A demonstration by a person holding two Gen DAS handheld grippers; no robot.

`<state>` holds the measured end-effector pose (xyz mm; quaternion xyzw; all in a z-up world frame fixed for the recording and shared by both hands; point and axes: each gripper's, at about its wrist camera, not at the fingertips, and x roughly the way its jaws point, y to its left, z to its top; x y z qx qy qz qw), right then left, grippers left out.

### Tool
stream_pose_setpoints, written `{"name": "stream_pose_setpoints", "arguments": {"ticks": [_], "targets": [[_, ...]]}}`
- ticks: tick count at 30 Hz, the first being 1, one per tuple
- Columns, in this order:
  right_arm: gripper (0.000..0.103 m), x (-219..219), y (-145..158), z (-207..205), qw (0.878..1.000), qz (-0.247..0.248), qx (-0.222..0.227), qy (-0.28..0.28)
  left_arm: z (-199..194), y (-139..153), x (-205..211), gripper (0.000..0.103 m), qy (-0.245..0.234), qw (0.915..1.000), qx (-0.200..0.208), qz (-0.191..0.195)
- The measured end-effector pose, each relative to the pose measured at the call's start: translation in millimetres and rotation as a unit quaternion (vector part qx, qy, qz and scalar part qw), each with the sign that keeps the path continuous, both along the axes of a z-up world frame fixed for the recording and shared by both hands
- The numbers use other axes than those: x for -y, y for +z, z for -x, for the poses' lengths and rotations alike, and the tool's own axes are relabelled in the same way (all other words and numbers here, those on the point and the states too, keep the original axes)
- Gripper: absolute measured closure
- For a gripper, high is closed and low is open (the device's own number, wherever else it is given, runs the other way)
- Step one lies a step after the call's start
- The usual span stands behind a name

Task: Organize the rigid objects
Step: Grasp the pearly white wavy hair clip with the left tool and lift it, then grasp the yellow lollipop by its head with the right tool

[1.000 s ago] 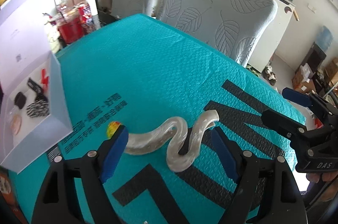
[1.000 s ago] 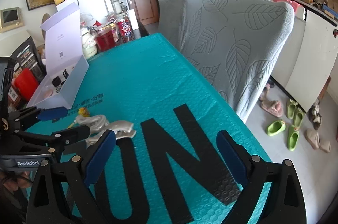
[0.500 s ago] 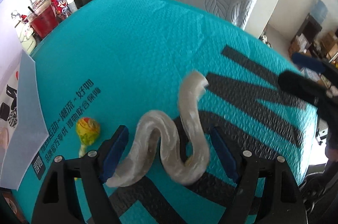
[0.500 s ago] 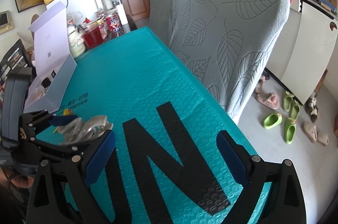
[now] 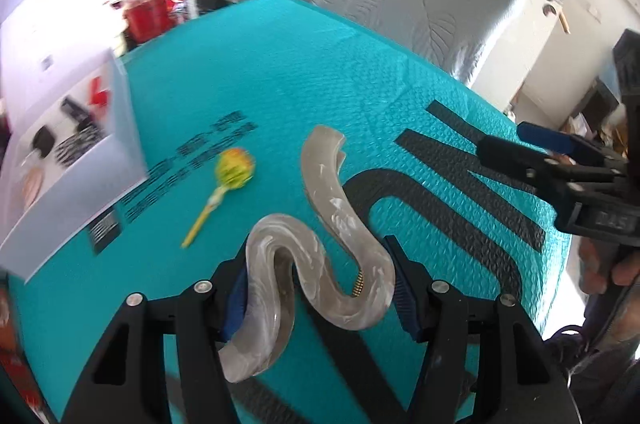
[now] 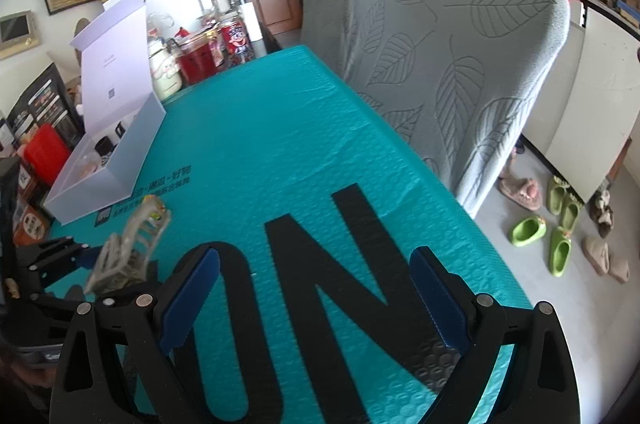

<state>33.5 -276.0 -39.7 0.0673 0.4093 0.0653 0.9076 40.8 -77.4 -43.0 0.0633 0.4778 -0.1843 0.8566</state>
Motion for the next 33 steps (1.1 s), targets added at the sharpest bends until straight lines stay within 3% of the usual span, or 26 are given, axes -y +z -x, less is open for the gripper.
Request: {"name": "stream_pose_setpoints", "arguments": {"ticks": [8, 16, 33], "targets": [[0.006, -42.6, -3.0, -6.2, 0.999, -0.006, -0.003, 0.052, 18.4, 13.9, -53.8, 0.043, 0.071, 0.9974, 0.011, 0.007], [0.006, -96.9, -10.2, -21.7, 0.994, 0.003, -0.012, 0.106, 23.1, 10.0, -102.0, 0.043, 0.128, 0.9916, 0.017, 0.008], [0.0, -180.9, -33.9, -64.1, 0.974, 0.087, -0.02, 0.206, 11.5, -11.6, -155.0, 0.043, 0.165, 0.9854, -0.008, 0.04]]}}
